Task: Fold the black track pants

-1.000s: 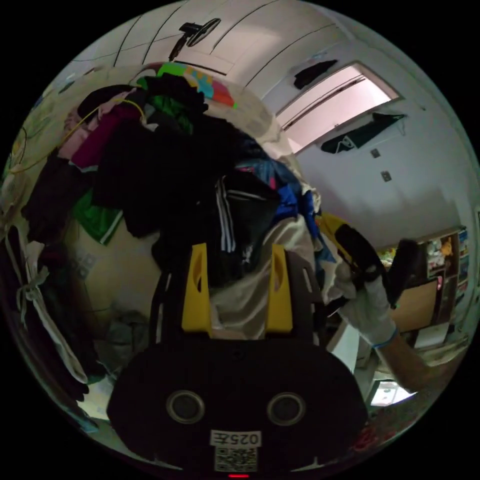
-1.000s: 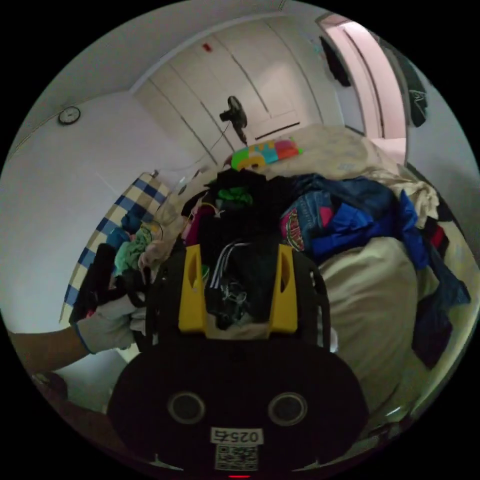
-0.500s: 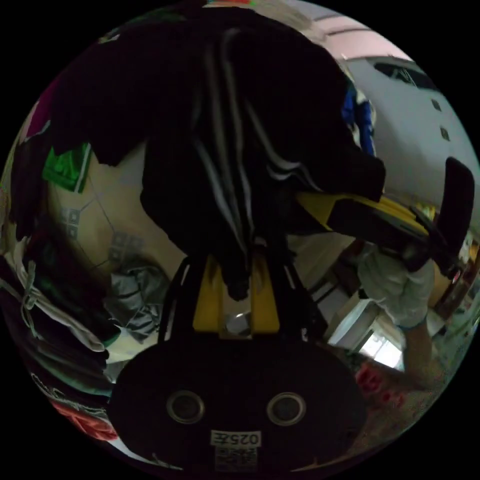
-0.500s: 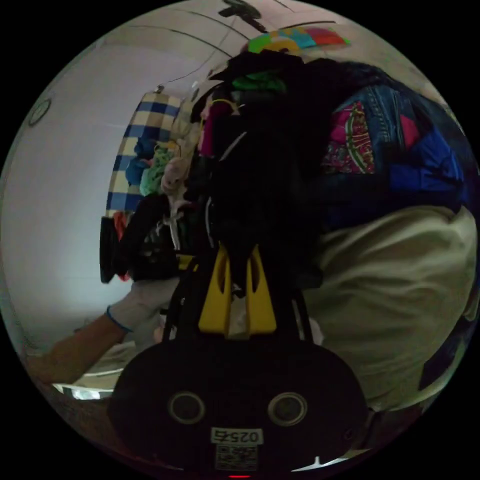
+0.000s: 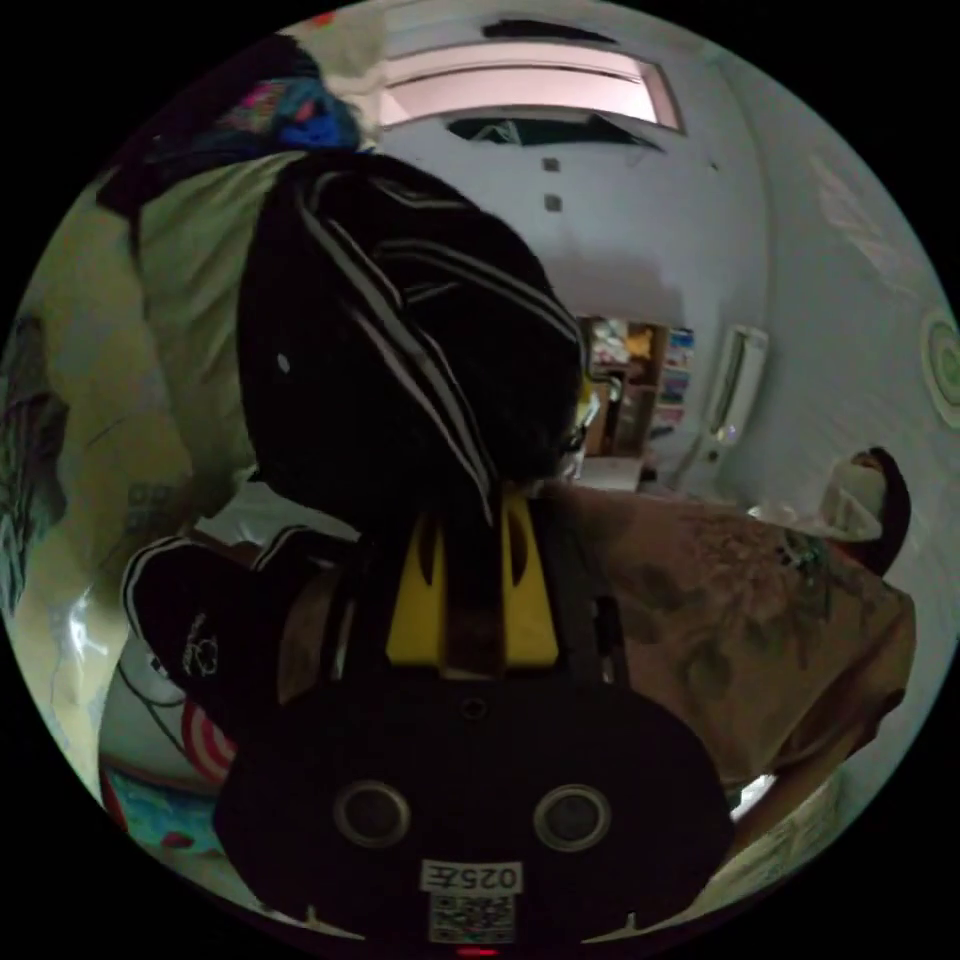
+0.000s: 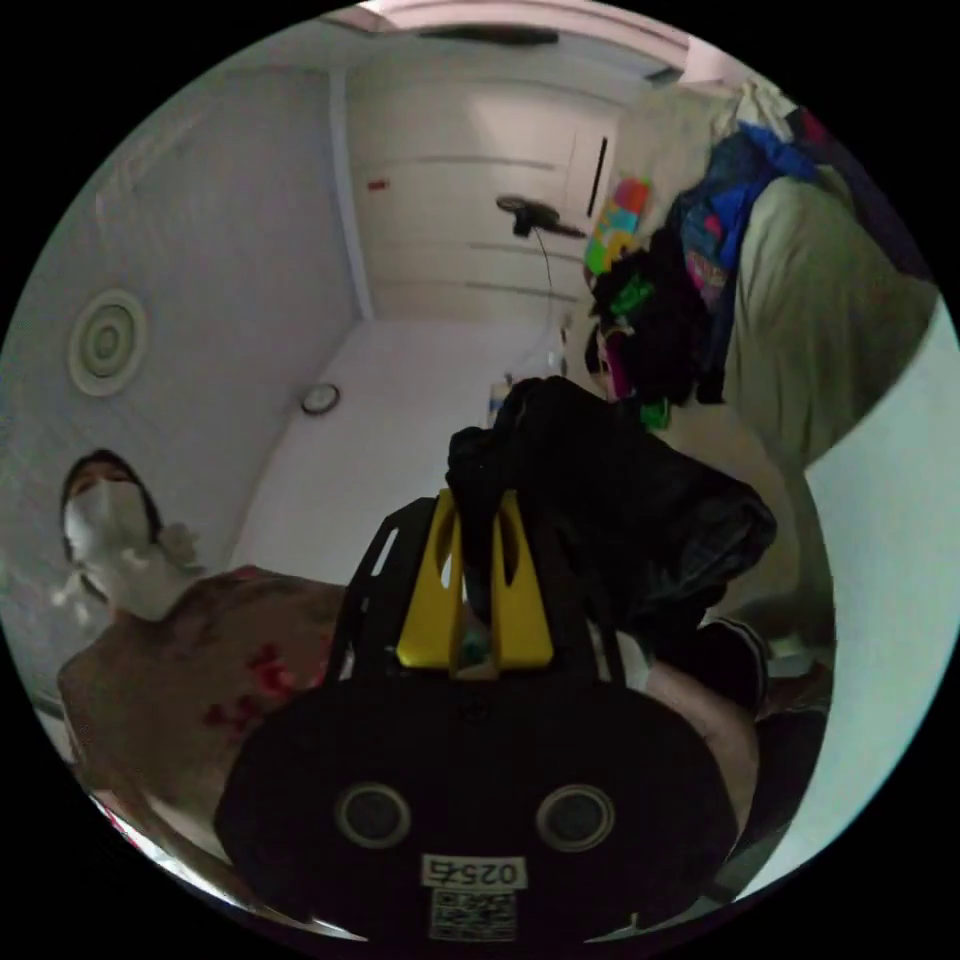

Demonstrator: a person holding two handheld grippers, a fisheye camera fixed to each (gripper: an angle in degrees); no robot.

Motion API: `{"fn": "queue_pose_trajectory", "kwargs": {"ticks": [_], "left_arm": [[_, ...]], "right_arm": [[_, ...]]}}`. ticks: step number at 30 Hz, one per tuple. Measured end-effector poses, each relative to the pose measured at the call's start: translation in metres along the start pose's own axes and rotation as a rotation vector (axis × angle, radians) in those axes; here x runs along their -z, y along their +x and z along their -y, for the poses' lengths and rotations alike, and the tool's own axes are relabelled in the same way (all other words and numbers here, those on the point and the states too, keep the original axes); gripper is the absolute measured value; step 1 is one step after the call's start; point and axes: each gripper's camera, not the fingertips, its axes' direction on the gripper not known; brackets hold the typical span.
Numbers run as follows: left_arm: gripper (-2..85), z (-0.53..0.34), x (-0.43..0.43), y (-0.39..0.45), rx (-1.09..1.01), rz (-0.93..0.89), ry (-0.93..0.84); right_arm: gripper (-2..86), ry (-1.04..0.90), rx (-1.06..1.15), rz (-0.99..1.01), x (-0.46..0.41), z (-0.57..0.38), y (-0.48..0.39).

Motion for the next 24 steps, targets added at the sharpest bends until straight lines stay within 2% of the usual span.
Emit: {"fn": "queue_pose_trajectory", "kwargs": {"ticks": [2, 5, 8, 11, 13, 15, 17, 19, 21, 24], "left_arm": [[3.8, 0.000, 0.012, 0.019, -0.074, -0.085, -0.038], [3.8, 0.015, 0.029, 0.049, -0.178, -0.223, -0.069], [3.7, 0.038, 0.029, 0.077, -0.255, -0.381, -0.060], [3.2, 0.059, -0.002, 0.099, -0.292, -0.443, -0.123], [2.8, 0.067, -0.047, 0.106, -0.284, -0.356, -0.234], [2.7, 0.064, -0.092, 0.103, -0.266, -0.254, -0.339], [2.6, 0.052, -0.142, 0.091, -0.210, -0.176, -0.440], [2.6, 0.027, -0.202, 0.075, -0.098, -0.220, -0.520], [2.4, 0.009, -0.236, 0.071, -0.029, -0.278, -0.521], [1.8, -0.008, -0.268, 0.076, 0.036, -0.436, -0.456]], "right_arm": [[4.0, 0.159, 0.035, 0.005, 0.044, -0.037, -0.041], [4.1, 0.423, 0.144, -0.116, 0.109, -0.108, -0.120], [4.7, 0.630, 0.221, -0.390, 0.158, -0.182, -0.191], [6.8, 0.802, 0.032, -0.706, 0.198, -0.240, -0.222], [9.5, 0.798, -0.145, -0.990, 0.212, -0.270, -0.228], [11.1, 0.789, -0.297, -1.070, 0.218, -0.293, -0.221], [11.8, 0.785, -0.404, -0.990, 0.219, -0.318, -0.212], [11.5, 0.819, -0.319, -0.734, 0.207, -0.354, -0.210], [10.8, 0.896, -0.253, -0.598, 0.196, -0.383, -0.214], [12.3, 0.828, -0.172, -0.585, 0.176, -0.404, -0.230]]}}
